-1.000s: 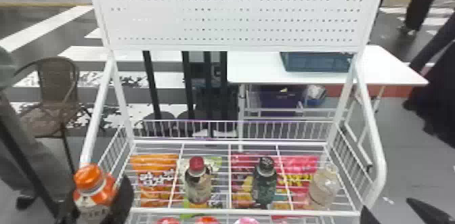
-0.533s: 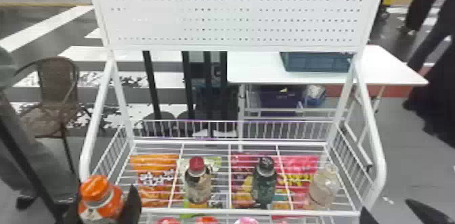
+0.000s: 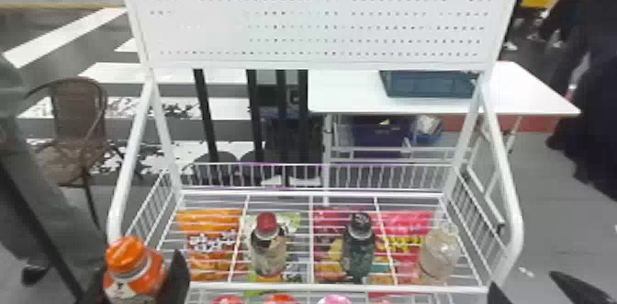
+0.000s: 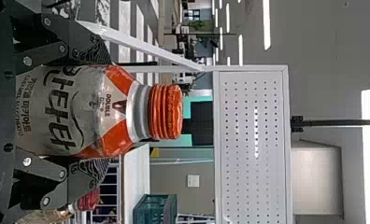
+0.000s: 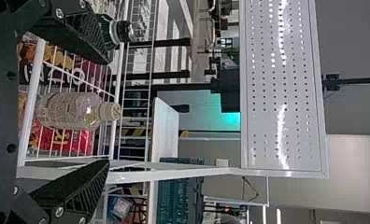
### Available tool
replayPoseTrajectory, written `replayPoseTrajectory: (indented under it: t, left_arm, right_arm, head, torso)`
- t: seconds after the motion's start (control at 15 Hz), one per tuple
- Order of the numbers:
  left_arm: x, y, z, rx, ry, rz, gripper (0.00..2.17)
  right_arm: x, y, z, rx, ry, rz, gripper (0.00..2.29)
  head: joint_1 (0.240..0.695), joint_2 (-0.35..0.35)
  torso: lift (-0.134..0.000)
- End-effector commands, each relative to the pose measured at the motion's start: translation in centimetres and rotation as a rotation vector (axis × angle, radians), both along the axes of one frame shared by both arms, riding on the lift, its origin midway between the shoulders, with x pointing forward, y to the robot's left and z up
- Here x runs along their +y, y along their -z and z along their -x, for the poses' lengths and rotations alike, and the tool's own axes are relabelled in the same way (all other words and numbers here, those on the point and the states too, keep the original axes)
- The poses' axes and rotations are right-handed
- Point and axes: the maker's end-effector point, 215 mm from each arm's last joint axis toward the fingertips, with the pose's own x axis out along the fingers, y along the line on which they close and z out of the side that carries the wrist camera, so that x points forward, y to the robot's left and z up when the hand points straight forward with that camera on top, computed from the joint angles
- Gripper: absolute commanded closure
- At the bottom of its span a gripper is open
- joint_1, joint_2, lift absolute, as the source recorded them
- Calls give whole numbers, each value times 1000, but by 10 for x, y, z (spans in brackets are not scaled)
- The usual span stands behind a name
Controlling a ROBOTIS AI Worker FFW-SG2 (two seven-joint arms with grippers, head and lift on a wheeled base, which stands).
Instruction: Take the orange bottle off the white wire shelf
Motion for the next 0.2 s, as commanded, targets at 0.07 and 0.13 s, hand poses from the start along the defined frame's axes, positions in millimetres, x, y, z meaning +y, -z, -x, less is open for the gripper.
replayPoseTrajectory:
  t: [0.07, 0.13]
  left_arm:
    - [1, 0, 0, 1, -2, 0, 599]
    - [1, 0, 0, 1, -3, 1, 599]
  right_arm:
    - [1, -1, 0, -1, -1, -1, 144]
    - [1, 0, 0, 0, -1, -1, 144]
  head:
    - [499, 0]
    - [499, 0]
  torso:
    - [0]
    - [0]
